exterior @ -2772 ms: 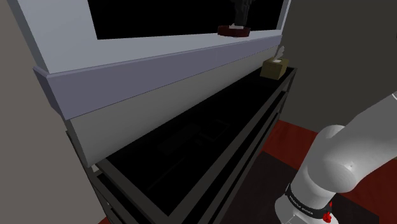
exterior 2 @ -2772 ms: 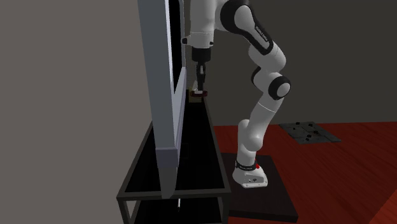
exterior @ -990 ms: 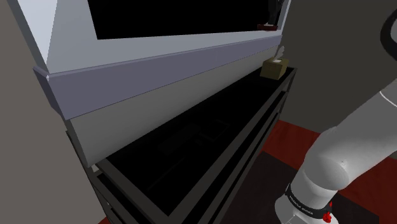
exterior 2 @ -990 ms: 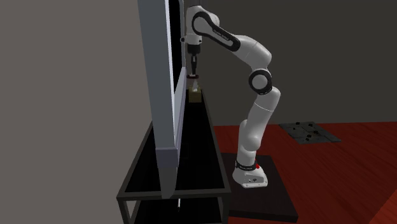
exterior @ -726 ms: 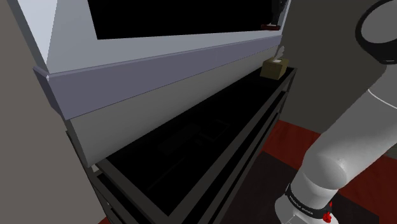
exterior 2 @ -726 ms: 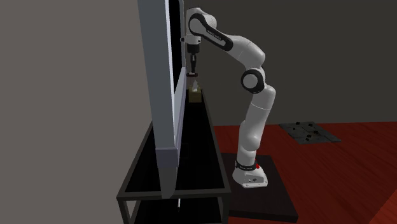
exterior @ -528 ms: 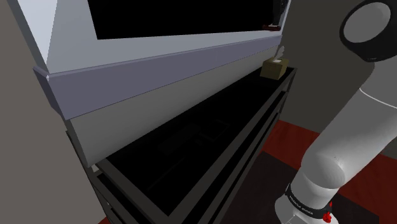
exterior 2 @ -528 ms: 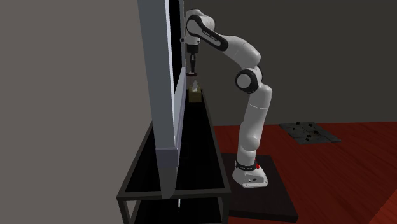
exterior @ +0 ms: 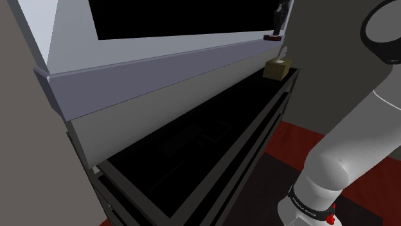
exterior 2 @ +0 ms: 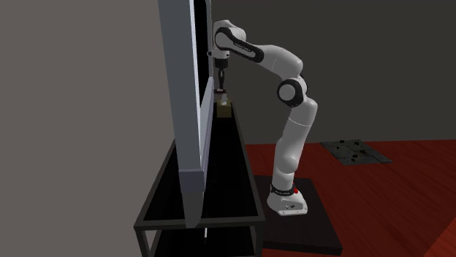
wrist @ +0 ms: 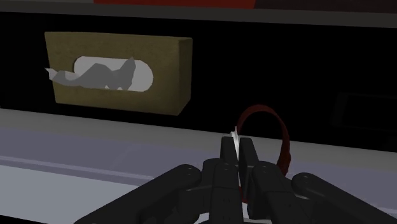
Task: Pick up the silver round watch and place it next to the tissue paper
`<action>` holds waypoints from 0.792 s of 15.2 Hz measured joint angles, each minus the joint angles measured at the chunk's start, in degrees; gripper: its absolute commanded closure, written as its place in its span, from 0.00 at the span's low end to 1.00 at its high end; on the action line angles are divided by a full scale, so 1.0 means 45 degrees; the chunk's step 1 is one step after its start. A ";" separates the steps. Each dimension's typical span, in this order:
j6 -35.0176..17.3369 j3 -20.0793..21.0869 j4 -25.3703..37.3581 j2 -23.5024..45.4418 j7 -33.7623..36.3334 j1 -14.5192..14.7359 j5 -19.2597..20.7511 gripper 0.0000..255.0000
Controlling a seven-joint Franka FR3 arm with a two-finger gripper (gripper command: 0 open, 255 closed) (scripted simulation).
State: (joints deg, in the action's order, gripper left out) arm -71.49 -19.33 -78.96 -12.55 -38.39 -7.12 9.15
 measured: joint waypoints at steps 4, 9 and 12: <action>-0.0805 0.0066 -0.1423 -0.0662 0.0228 -0.0021 0.0197 1.00; -0.1779 0.0117 -0.2956 -0.1206 0.0448 -0.0014 0.0319 1.00; -0.2259 0.0178 -0.3723 -0.1478 0.0574 0.0001 0.0359 1.00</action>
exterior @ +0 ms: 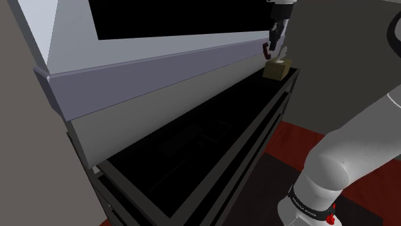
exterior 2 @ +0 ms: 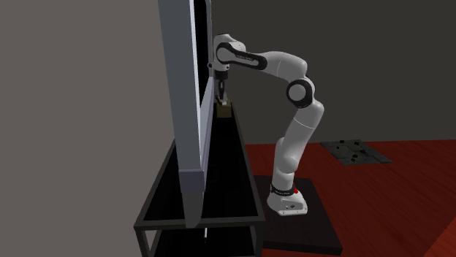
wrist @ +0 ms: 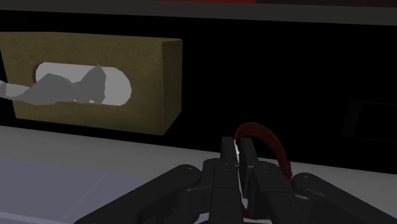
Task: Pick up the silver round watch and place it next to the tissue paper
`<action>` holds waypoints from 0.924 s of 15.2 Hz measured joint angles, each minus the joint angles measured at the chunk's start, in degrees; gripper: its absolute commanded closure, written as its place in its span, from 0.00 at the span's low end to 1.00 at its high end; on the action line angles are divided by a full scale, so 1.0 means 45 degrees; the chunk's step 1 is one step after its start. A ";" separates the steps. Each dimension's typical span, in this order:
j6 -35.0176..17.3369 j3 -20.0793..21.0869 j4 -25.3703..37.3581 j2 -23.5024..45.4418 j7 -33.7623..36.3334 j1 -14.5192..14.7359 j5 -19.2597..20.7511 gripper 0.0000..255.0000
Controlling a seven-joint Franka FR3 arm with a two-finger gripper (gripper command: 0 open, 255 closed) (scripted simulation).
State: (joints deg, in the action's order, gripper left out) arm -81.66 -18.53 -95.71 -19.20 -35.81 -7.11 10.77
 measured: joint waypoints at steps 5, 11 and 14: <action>-0.0884 0.0001 -0.1330 -0.0452 0.0138 -0.0045 0.0114 1.00; -0.1868 0.0015 -0.2738 -0.0871 0.0346 -0.0087 0.0227 1.00; -0.2426 -0.0019 -0.3469 -0.1045 0.0415 -0.0120 0.0290 1.00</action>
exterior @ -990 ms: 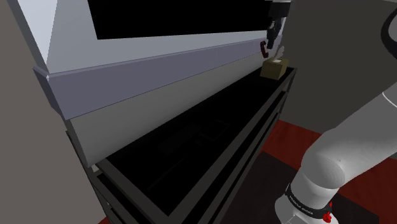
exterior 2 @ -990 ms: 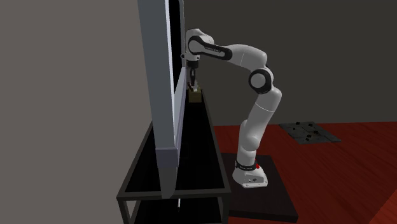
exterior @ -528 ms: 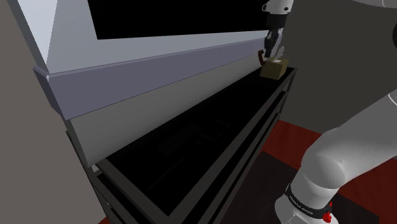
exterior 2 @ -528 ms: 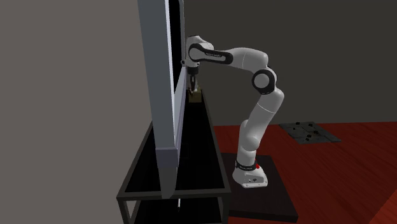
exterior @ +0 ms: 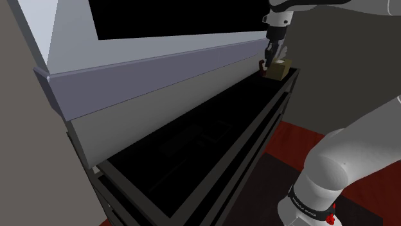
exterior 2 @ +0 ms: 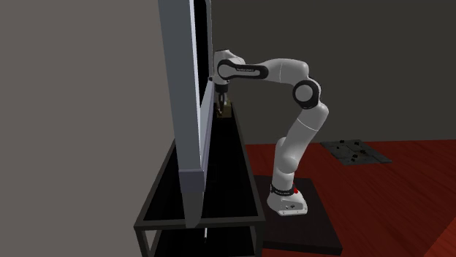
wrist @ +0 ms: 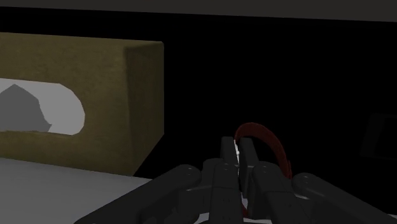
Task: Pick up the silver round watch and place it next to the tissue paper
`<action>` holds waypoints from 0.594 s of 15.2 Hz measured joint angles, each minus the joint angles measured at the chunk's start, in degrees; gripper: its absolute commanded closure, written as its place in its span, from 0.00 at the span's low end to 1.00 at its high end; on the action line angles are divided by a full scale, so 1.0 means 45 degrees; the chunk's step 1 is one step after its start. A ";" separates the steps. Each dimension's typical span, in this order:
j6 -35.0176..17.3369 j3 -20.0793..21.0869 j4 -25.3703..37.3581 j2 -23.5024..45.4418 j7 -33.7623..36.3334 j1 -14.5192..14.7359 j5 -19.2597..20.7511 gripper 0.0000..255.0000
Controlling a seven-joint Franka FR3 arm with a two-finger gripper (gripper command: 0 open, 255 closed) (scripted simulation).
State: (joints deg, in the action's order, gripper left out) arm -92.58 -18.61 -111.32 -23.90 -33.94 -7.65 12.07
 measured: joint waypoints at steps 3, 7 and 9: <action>-0.0484 -0.0032 -0.0575 -0.0093 0.0065 -0.0021 0.0042 1.00; -0.1099 -0.0054 -0.1197 -0.0283 0.0157 -0.0056 0.0104 1.00; -0.1220 -0.0057 -0.1259 -0.0312 0.0161 -0.0060 0.0112 1.00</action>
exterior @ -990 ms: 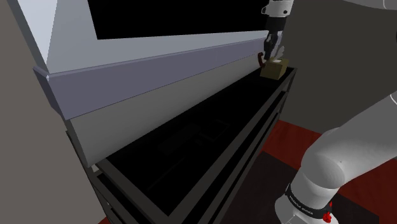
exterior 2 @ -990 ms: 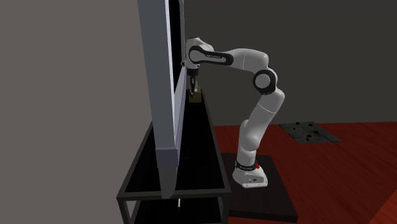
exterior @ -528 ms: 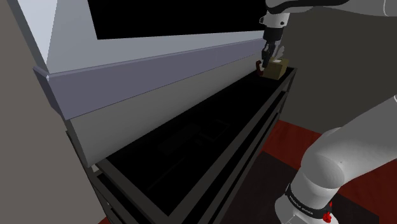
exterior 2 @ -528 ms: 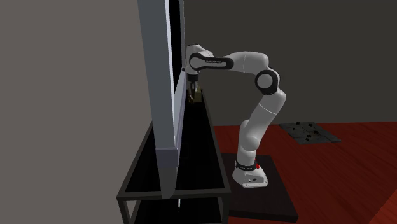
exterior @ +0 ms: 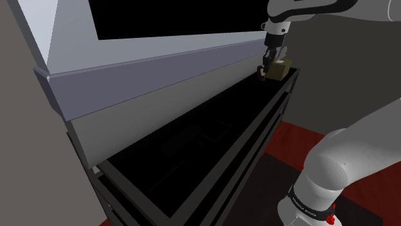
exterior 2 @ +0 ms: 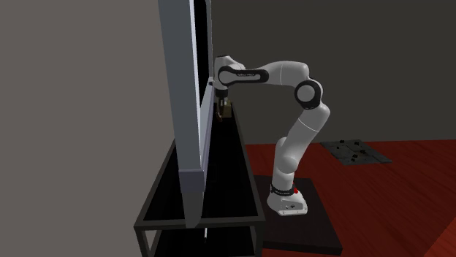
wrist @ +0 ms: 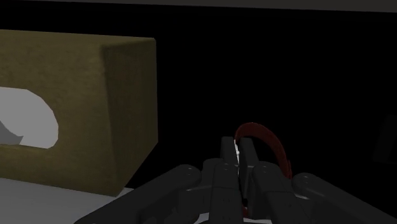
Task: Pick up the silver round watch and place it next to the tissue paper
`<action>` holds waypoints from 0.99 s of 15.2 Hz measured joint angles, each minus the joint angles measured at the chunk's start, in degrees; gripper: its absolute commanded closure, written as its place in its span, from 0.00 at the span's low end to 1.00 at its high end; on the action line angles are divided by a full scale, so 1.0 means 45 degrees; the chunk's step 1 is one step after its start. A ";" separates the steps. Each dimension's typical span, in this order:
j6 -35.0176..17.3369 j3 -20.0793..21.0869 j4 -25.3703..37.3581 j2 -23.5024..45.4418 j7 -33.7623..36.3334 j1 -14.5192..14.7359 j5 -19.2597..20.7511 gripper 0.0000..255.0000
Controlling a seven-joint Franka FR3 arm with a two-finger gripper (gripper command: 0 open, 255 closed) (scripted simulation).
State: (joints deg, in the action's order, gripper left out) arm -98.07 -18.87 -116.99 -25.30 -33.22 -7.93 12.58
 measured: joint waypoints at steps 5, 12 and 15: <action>0.0019 0.0017 -0.0006 -0.0008 0.0024 -0.0014 0.0001 0.00; 0.0237 0.0027 0.0133 0.0027 -0.0011 -0.0007 -0.0020 0.00; 0.1290 0.0153 0.1305 0.0269 -0.0075 0.0067 -0.0130 0.00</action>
State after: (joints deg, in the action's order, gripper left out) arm -92.26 -18.18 -111.12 -24.09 -33.55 -7.62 11.99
